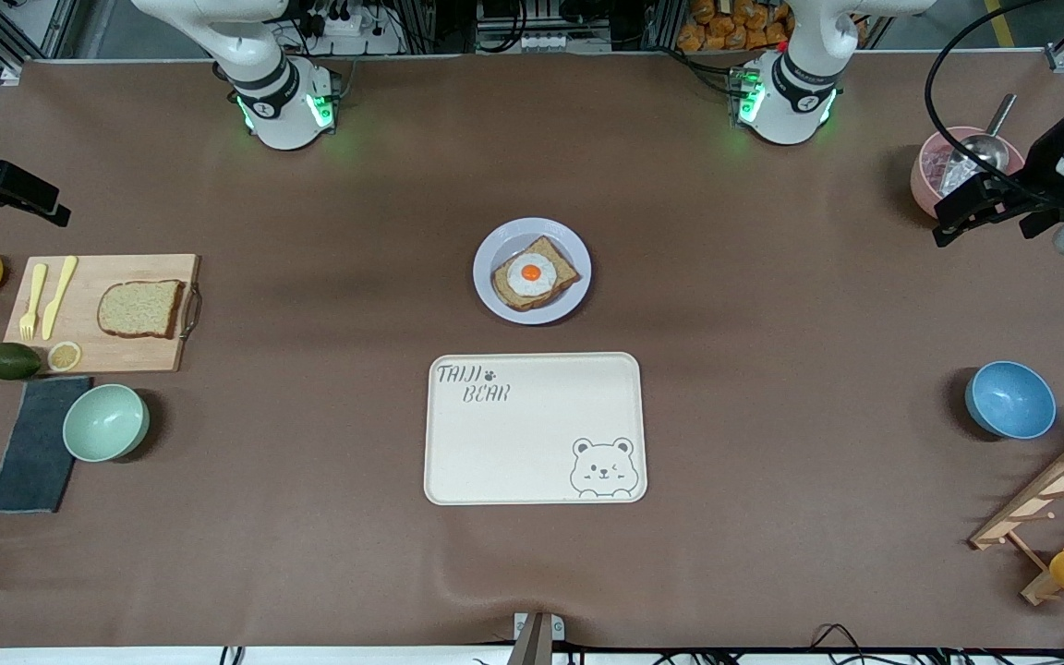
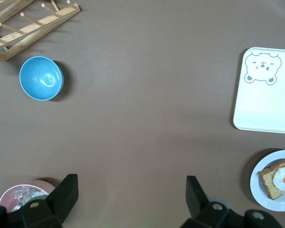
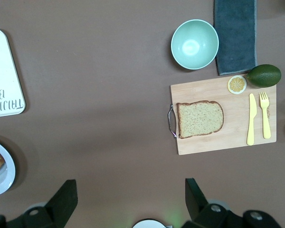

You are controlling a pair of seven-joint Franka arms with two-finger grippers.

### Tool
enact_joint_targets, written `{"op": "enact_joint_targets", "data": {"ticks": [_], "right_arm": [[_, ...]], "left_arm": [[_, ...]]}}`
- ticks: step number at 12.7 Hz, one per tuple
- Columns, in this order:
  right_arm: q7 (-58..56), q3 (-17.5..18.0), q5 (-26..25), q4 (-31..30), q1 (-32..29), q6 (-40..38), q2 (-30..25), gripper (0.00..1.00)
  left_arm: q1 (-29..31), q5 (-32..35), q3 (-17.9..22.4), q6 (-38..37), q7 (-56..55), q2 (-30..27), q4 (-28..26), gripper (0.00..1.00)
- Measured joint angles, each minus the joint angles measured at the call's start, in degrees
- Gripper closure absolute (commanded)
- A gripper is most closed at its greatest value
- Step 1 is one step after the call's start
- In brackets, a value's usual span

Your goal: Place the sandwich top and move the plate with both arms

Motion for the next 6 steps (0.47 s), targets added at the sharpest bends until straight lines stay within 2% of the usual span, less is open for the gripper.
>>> {"op": "enact_joint_targets", "data": {"ticks": [6], "right_arm": [[0.01,-0.46,0.0,-0.11,-0.03,-0.07,0.01,0.0]], "left_arm": [[0.05,0.0,0.15,0.0,0.0,0.0,0.07,0.0]]}}
